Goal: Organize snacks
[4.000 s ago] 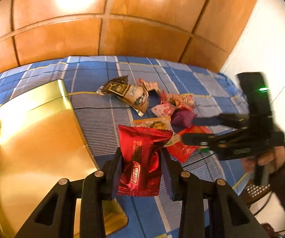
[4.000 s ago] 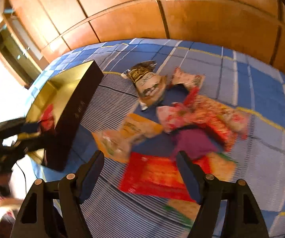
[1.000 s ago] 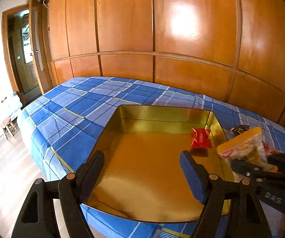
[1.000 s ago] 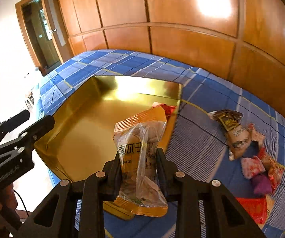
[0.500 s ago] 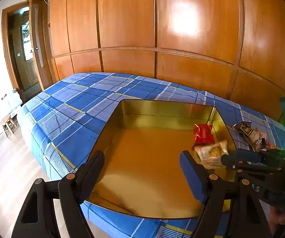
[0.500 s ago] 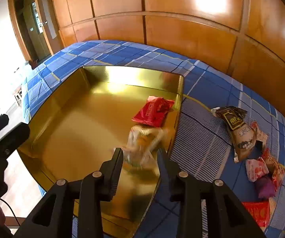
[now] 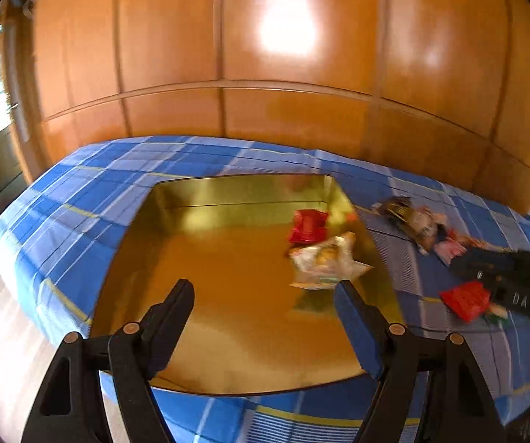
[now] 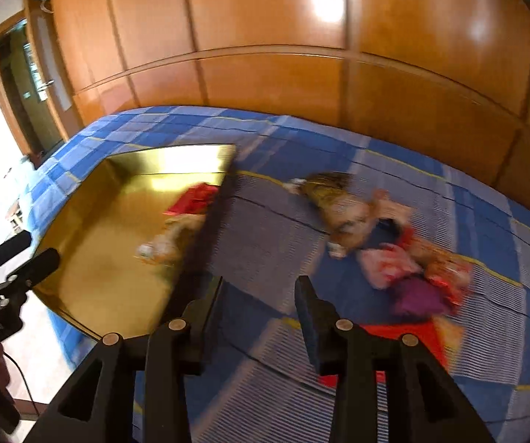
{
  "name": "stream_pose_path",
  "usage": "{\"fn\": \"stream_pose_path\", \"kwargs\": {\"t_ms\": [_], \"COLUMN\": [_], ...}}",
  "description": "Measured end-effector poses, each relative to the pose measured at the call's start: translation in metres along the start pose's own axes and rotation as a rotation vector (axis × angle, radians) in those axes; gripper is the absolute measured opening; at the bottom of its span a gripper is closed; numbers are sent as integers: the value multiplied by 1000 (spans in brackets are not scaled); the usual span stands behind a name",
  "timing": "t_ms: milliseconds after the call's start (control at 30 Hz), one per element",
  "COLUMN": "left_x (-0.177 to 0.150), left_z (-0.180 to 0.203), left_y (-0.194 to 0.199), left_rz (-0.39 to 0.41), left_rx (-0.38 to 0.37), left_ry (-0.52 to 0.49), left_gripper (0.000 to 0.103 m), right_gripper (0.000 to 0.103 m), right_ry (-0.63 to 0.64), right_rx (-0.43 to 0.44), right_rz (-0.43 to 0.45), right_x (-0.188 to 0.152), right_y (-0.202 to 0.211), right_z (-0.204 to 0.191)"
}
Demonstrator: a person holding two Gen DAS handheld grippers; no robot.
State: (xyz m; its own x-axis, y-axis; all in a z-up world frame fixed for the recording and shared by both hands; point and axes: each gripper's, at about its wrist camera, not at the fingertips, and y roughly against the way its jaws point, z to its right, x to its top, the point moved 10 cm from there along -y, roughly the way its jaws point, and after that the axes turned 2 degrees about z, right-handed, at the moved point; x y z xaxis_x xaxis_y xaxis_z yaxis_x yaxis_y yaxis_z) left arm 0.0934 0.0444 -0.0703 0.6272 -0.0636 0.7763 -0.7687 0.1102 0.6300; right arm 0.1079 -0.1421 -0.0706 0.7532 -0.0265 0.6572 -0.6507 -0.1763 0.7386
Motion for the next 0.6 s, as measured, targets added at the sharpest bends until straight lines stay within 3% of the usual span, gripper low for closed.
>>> {"fn": "stream_pose_path", "kwargs": {"t_ms": [400, 600], "left_x": [-1, -16], "left_z": [101, 174], "left_y": [-1, -14], "left_rz": [-38, -118], "left_rx": [-241, -407], "left_ry": [-242, -413], "left_gripper": [79, 79], "right_gripper": [41, 50], "right_ry": [-206, -245], "right_rx": [-209, -253], "right_rz": [-30, -76], "right_x": [-22, -39], "right_y": [52, 58], "right_z": [175, 237]}}
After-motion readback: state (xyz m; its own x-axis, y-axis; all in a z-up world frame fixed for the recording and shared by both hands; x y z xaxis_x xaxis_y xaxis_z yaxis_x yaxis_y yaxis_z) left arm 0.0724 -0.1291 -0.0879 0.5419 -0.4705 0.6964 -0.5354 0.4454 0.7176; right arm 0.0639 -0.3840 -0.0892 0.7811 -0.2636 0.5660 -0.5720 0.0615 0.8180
